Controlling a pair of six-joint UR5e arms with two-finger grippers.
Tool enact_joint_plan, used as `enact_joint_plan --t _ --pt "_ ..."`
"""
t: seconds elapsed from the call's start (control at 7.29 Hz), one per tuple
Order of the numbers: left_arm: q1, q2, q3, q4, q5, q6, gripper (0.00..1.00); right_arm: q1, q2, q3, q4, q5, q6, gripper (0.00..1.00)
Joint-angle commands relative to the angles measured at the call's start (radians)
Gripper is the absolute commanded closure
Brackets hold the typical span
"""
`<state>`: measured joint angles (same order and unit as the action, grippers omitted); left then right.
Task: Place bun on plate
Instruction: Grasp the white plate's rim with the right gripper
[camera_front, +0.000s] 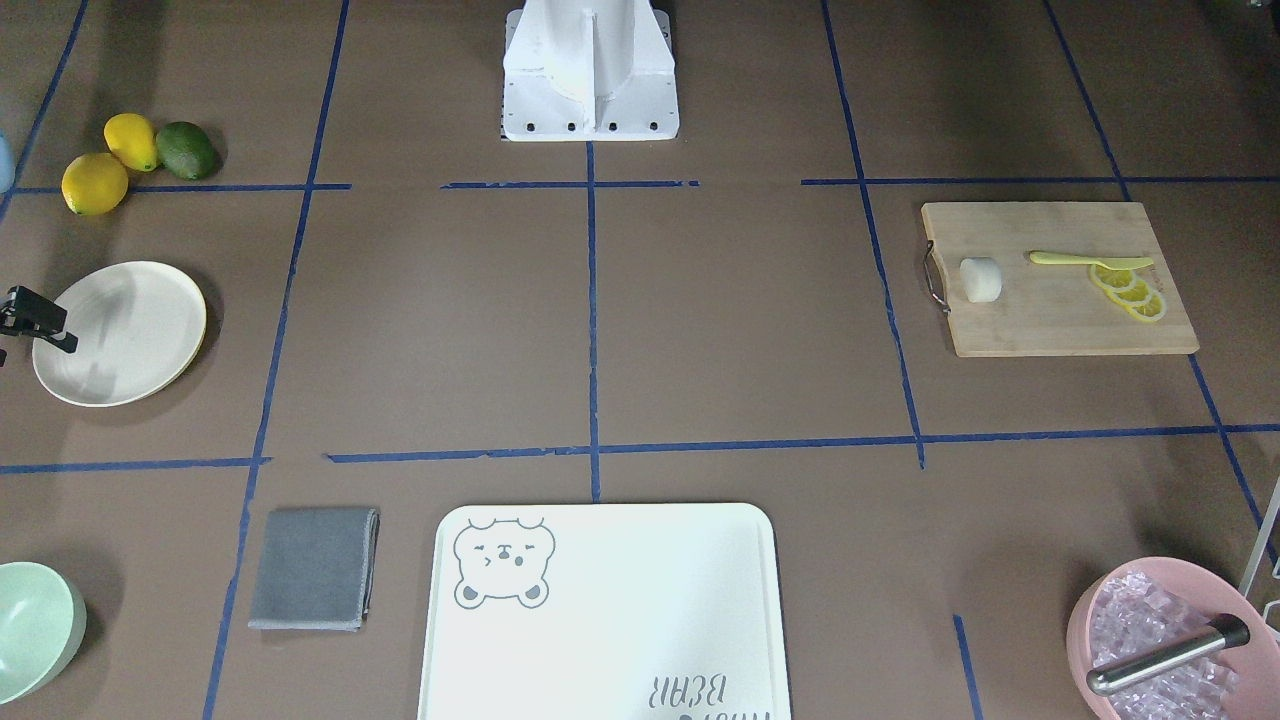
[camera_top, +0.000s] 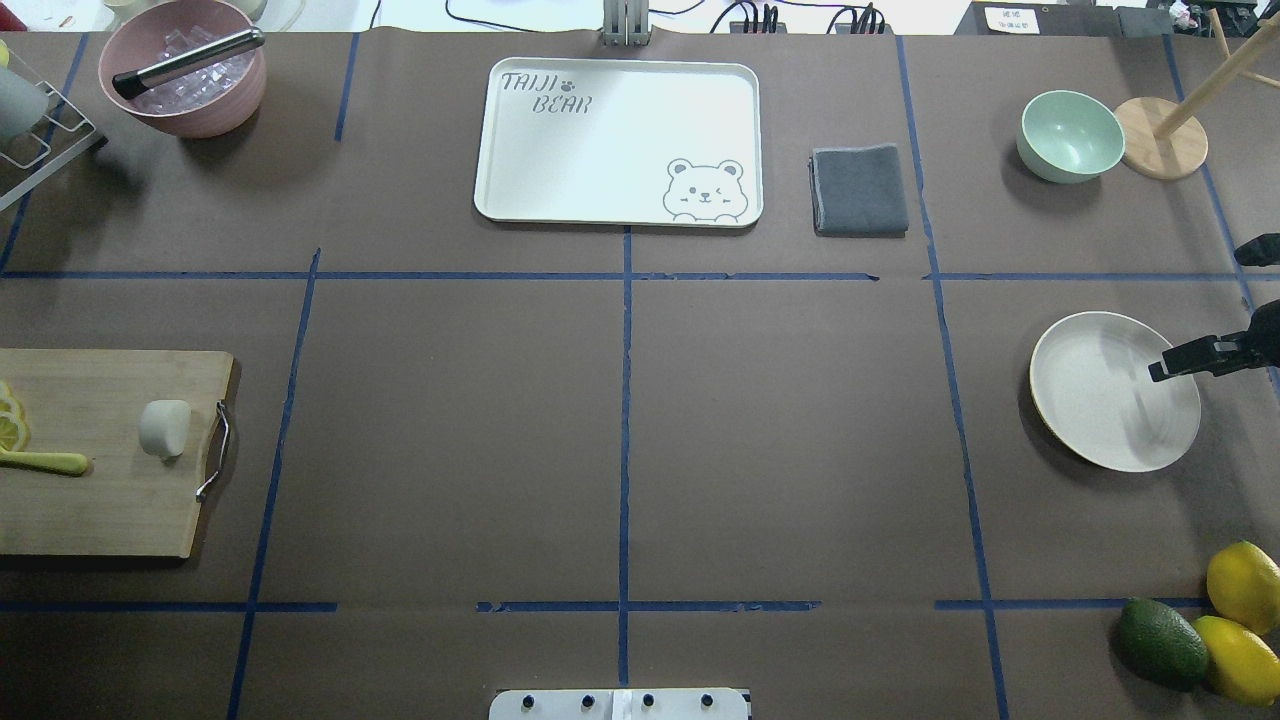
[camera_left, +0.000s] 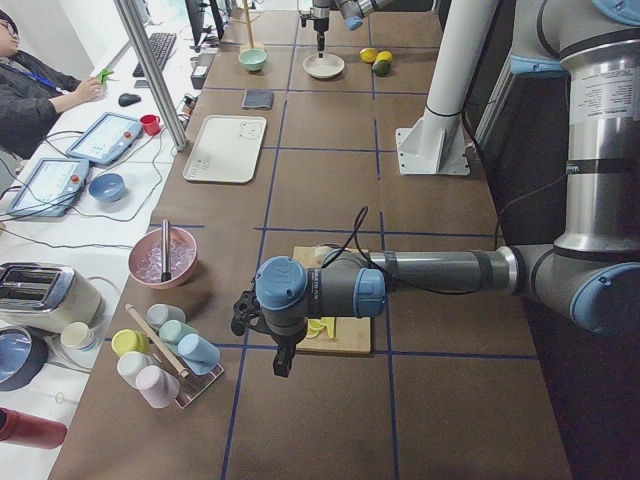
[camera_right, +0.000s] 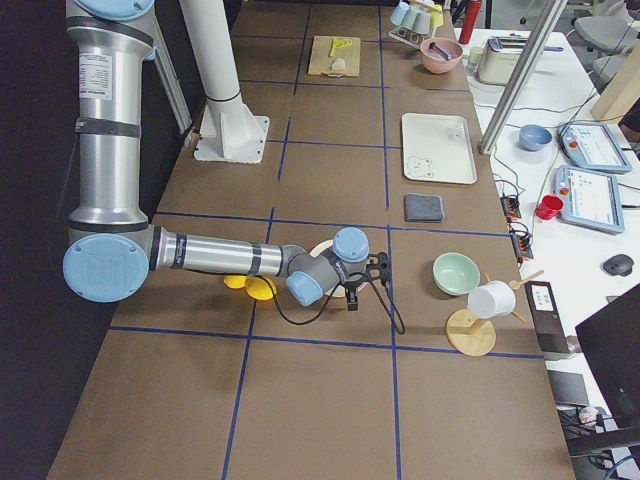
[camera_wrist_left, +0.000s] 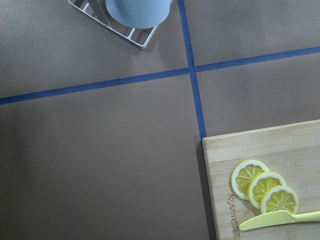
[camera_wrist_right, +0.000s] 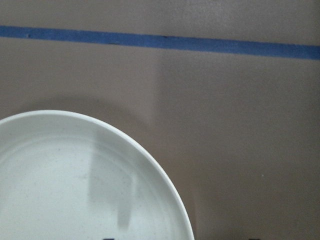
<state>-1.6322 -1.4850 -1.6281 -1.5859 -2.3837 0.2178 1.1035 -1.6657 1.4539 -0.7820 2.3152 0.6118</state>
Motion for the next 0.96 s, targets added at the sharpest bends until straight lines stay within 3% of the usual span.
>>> enact_joint_plan --t 0.0,0.41,0.82 --pt "0.0 0.003 -0.001 0.0 -0.002 0.0 0.0 -0.008 -0.008 0.002 0.006 0.001 -0.003 0.97" --pt "0.0 0.003 -0.001 0.0 -0.003 0.0 0.0 -0.008 0.004 0.008 0.006 0.006 -0.001 1.0" --pt "0.0 0.002 -0.001 -0.002 -0.003 0.002 0.0 -0.008 0.113 0.016 0.009 0.055 0.011 1.0"
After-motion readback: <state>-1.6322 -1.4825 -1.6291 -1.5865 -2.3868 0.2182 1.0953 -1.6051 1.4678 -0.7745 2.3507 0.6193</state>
